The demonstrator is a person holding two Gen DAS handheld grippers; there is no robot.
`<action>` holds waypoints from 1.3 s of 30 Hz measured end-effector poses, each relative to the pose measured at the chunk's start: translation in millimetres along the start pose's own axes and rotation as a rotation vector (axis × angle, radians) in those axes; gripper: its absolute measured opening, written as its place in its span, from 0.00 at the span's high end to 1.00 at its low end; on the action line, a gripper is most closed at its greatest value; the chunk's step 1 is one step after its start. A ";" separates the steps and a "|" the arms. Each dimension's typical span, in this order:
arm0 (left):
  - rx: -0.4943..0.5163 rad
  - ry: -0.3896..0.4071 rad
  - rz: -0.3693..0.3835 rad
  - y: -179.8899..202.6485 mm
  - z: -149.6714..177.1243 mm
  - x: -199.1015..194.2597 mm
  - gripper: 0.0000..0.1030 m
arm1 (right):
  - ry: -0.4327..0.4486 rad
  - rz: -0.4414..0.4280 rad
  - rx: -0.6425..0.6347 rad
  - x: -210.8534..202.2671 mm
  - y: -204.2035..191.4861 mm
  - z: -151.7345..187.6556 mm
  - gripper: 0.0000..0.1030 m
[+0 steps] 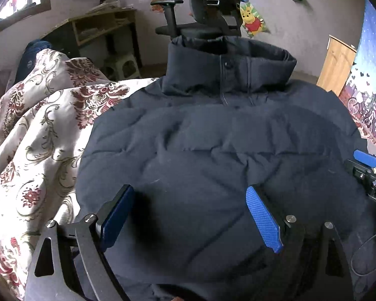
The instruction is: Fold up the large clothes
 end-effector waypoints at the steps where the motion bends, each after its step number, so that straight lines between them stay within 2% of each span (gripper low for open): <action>1: 0.002 -0.001 -0.004 -1.5 2.6 3.5 0.12 | 0.006 0.001 -0.014 1.0 -0.3 2.1 0.49; 7: -0.003 -0.006 -0.015 -6.1 4.9 17.6 0.01 | 0.024 -0.038 -0.009 11.5 3.7 9.4 0.48; 15: -0.024 0.010 0.015 -8.7 7.2 24.6 0.01 | 0.049 -0.065 0.019 17.1 4.7 12.8 0.47; 18: -0.036 0.023 0.028 -9.9 8.5 25.7 0.01 | 0.057 -0.073 0.018 16.1 4.9 14.7 0.43; 20: -0.040 0.030 0.033 -10.3 9.0 25.5 0.01 | 0.061 -0.084 0.014 15.5 2.7 14.3 0.37; 31: -0.076 0.026 0.073 -12.6 9.6 26.2 0.01 | 0.044 -0.063 0.006 12.6 2.1 12.0 0.32; 35: -0.093 -0.002 0.091 -14.2 5.1 21.6 0.01 | 0.038 -0.053 0.030 2.7 11.0 -0.6 0.25; 39: -0.130 0.045 0.141 -20.9 -14.3 10.7 0.01 | 0.045 -0.019 0.018 -2.7 23.4 -38.3 0.22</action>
Point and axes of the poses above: each gripper's, at about its wrist camera, not at the fingertips, and x roughly the way its jaws point, y to its right, z to its underside, the point moved 7 cm from there along x, roughly the way its jaws point, and after that the axes turned 10 degrees about z, right-handed, at the moved point
